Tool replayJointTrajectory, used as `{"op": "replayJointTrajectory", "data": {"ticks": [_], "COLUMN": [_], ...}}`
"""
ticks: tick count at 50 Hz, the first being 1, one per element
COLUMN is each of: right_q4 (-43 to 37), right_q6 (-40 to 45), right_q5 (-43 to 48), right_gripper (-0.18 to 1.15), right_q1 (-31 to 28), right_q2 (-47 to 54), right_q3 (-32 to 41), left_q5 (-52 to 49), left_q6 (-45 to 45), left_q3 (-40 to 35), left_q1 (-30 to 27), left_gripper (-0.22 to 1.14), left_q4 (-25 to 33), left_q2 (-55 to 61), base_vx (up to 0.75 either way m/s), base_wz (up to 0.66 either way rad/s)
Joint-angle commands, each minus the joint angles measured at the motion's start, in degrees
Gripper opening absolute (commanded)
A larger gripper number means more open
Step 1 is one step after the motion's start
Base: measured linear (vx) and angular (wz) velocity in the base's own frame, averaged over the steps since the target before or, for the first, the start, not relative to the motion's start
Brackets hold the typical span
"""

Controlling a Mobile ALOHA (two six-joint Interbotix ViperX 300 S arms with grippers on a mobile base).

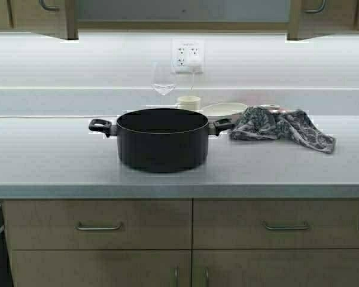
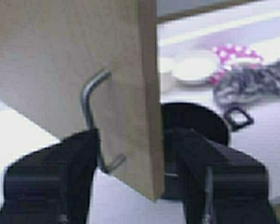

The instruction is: Open the cabinet, put the pot inside, then close it

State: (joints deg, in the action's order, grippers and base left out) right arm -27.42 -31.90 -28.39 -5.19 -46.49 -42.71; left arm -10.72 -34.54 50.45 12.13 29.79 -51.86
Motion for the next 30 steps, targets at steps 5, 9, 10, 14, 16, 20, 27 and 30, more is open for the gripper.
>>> {"op": "replayJointTrajectory", "data": {"ticks": [5, 9, 10, 14, 16, 20, 27, 30], "right_q4": [-1.32, -1.41, -1.32, -1.23, -1.23, -1.23, -1.23, -1.14], "right_q6": [1.93, 2.11, 2.11, 2.11, 2.11, 2.2, 2.11, 2.11], "right_q5": [2.99, 7.56, 9.05, 15.21, 17.49, 19.34, 20.48, 21.53], "right_gripper": [-0.03, -0.05, -0.01, 0.11, 0.11, 0.08, 0.07, 0.07], "right_q1": [-8.26, -14.24, -15.82, -21.18, -23.2, -25.31, -25.22, -25.05], "right_q2": [1.14, 2.29, 2.72, 5.45, 7.29, 11.78, 20.39, 23.55], "right_q3": [1.32, 1.49, 1.49, 2.55, 3.52, 6.24, 11.6, 14.06], "left_q5": [-0.44, 0.88, 1.58, 5.89, 8.26, 12.66, 17.75, 18.9], "left_q6": [2.81, 3.43, 3.43, 3.78, 3.87, 4.04, 4.04, 3.96], "left_q3": [-2.2, -2.9, -2.99, -3.78, -4.39, -6.06, -10.55, -12.66], "left_q1": [3.43, 7.73, 9.05, 13.97, 16.35, 20.65, 24.61, 24.79], "left_gripper": [-0.07, -0.07, -0.04, 0.07, 0.06, 0.03, 0.02, 0.02], "left_q4": [0.44, 0.44, 0.44, 0.44, 0.44, 0.44, 0.44, 0.35], "left_q2": [-0.26, 1.23, 1.85, 5.19, 7.38, 12.3, 21.09, 24.7], "base_vx": [-0.01, -0.02, -0.02, -0.01, 0.0, 0.0, 0.0, 0.0], "base_wz": [0.0, 0.01, 0.01, 0.01, 0.0, 0.0, 0.0, 0.0]}}
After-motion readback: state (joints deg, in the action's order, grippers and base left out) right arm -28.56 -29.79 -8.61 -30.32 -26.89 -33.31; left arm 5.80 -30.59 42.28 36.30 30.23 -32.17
